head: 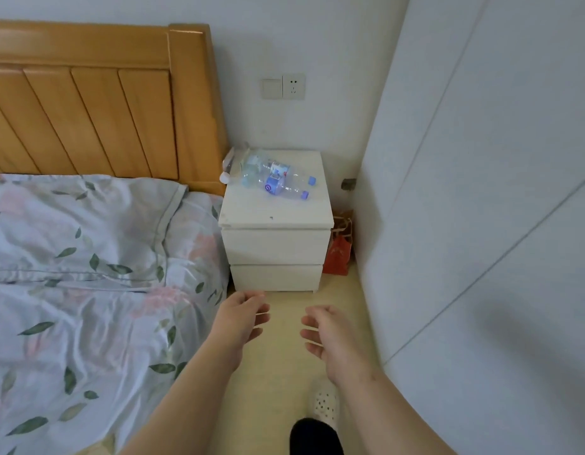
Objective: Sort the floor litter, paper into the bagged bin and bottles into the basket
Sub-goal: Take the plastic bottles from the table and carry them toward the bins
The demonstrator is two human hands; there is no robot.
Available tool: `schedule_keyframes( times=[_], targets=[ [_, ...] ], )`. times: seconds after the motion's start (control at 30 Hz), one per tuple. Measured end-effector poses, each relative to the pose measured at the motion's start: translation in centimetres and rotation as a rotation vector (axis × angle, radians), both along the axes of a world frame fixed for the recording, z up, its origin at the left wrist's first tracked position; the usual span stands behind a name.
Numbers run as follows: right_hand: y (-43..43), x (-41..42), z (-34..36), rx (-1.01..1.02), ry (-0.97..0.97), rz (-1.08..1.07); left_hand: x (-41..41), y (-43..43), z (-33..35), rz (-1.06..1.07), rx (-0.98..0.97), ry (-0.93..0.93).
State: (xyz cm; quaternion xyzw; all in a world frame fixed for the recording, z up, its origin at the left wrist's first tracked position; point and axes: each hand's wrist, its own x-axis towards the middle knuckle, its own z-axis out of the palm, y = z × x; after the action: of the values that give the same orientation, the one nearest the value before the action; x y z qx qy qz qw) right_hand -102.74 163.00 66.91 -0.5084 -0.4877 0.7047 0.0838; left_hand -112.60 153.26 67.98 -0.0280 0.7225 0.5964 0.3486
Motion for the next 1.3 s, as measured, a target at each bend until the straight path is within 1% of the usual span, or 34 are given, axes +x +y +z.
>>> schedule_keyframes(
  times=[0.1, 0.17, 0.33, 0.5, 0.6, 0.73, 0.8, 0.9, 1.03, 1.13, 1.23, 1.3],
  targets=[
    [5.7, -5.9, -1.6, 0.007, -0.01, 0.028, -6.2, 5.6, -1.5, 0.021, 0.0, 0.008],
    [8.2, -8.4, -1.8, 0.002, -0.026, 0.052, -8.7, 7.9, -1.7, 0.026, -0.012, -0.003],
    [17.1, -17.6, -2.3, 0.058, -0.074, 0.179, -17.4, 15.8, -2.7, 0.097, -0.034, -0.055],
    [21.9, -26.2, -3.0, 0.047, -0.133, 0.253, -25.3, 19.4, -3.5, 0.13, -0.074, -0.102],
    [24.4, -30.8, -4.1, 0.05, -0.152, 0.234, -30.2, 21.4, -4.7, 0.113, -0.098, -0.114],
    [27.1, -36.8, -5.8, 0.054, -0.196, 0.144, -37.6, 24.1, -5.9, -0.007, -0.169, -0.109],
    [27.9, -38.7, -6.7, 0.058, -0.238, 0.122, -40.3, 24.9, -6.2, -0.059, -0.2, -0.113],
    [29.3, -41.0, -8.2, 0.085, -0.31, 0.097, -44.2, 26.1, -7.2, -0.071, -0.238, -0.137],
    [31.9, -42.1, -10.0, 0.221, -0.457, 0.129, -47.8, 27.6, -8.7, -0.074, -0.303, -0.188],
    [33.6, -42.4, -10.5, 0.323, -0.587, 0.171, -50.2, 28.3, -10.3, 0.006, -0.358, -0.21],
    [35.8, -43.2, -11.8, 0.42, -0.699, 0.289, -52.5, 29.6, -12.1, 0.103, -0.388, -0.23],
    [36.6, -43.8, -12.6, 0.44, -0.775, 0.391, -53.6, 30.0, -13.3, 0.166, -0.39, -0.261]
  ],
)
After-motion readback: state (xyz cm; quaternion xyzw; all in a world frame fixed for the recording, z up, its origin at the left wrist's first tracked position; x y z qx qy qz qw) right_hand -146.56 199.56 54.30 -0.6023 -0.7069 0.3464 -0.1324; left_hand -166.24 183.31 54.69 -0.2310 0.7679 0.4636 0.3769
